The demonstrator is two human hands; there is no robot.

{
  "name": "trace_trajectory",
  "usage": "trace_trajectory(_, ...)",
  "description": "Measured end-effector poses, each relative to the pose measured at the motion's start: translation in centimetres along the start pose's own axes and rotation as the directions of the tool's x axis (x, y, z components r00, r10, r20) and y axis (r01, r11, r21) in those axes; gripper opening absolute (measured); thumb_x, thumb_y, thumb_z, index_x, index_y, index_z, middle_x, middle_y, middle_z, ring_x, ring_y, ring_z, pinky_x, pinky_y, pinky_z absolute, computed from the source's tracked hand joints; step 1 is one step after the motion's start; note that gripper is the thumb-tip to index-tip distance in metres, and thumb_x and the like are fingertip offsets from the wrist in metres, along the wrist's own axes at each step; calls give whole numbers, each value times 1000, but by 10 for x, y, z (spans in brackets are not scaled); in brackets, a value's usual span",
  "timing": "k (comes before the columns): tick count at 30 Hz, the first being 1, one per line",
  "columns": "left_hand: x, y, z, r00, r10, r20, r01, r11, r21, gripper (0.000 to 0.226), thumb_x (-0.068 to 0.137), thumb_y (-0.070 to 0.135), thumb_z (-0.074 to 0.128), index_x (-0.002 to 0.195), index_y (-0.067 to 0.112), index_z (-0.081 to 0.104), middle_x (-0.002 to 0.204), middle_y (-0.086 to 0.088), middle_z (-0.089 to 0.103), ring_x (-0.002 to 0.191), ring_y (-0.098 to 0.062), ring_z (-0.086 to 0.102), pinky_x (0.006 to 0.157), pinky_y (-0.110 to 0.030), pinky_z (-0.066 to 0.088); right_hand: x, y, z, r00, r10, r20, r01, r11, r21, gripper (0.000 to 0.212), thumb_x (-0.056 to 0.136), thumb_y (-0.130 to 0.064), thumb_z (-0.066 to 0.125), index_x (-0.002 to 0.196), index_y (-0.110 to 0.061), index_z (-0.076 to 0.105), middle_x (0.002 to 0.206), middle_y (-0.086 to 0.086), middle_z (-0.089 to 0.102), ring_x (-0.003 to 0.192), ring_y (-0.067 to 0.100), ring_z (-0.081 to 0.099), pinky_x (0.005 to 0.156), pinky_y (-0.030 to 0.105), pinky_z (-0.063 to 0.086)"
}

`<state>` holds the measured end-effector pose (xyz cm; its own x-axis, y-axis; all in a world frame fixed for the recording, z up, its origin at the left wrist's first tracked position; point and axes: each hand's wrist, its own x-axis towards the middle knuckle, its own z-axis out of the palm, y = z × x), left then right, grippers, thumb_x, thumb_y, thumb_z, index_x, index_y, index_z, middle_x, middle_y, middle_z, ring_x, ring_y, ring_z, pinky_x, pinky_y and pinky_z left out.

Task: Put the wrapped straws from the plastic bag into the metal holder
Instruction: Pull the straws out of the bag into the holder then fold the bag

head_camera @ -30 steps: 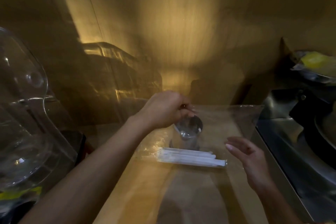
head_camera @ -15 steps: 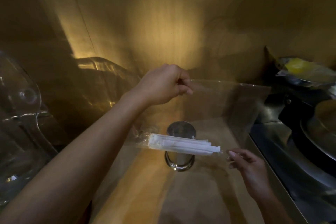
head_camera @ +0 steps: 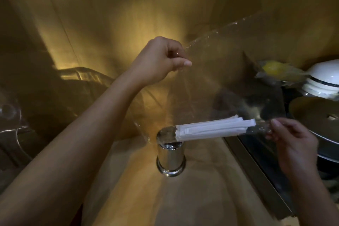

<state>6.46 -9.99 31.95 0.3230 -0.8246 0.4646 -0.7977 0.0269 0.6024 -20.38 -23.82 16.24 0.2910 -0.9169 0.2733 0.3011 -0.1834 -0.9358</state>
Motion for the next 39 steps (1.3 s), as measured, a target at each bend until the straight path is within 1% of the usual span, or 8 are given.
trace_trajectory(6,13,7,9,998,59,-14,-60,995,-79,11,77,17,71,67,17,67,61,1,63,58,-11,56,61,-30,45,3,-25,-13,996,-67,-67,67,998,0,22,82,-8,60,72,-27,67,64,-11,69,59,1,58,56,12,50)
trace_trajectory(11,19,7,20,996,84,-22,-86,989,-123,8,77,17,71,72,11,67,66,-13,64,63,-21,56,63,-33,44,0,-28,-26,990,-83,-117,74,994,-81,17,81,-14,64,75,-28,70,62,-12,69,57,-1,59,52,13,50)
trace_trajectory(15,18,-2,27,997,74,-27,-78,983,-164,9,77,14,71,76,6,68,74,-22,66,67,-22,56,67,-32,45,-2,-31,-28,985,-98,-145,75,985,-155,20,81,-14,65,73,-32,70,64,-16,70,58,-1,61,57,22,53)
trace_trajectory(19,11,-20,29,997,36,-70,-49,979,-196,6,77,15,71,79,9,69,72,-15,65,70,-23,57,69,-33,46,5,-37,-18,993,-90,-73,78,985,-154,23,80,-9,64,69,-29,71,59,-14,69,53,-1,57,51,10,48)
trace_trajectory(22,4,-35,29,991,-13,-136,-15,979,-203,7,78,14,70,81,8,70,71,-9,66,73,-23,59,69,-34,48,17,-39,-6,999,-44,-27,39,989,-143,18,78,-13,67,71,-28,72,61,-11,69,56,3,56,53,12,49)
trace_trajectory(27,-8,-60,25,969,-120,-217,54,957,-286,11,79,10,68,80,-1,68,66,0,64,58,3,54,62,-13,44,35,-36,12,994,-66,89,86,968,-237,10,79,-18,67,78,-27,71,68,-8,70,57,4,56,52,12,47)
trace_trajectory(32,-20,-83,20,953,-163,-255,67,936,-345,6,77,7,69,76,2,67,52,19,67,55,5,56,60,-9,45,44,-33,26,974,-77,212,134,953,-270,7,81,-20,66,81,-25,70,70,-6,68,57,4,57,51,13,48)
trace_trajectory(39,-38,-102,14,927,-223,-303,81,905,-419,20,79,1,66,65,15,63,53,17,66,56,3,57,62,-12,48,35,-24,45,963,-8,271,60,981,-184,17,75,-17,68,88,-27,66,81,-2,63,63,4,59,51,16,49)
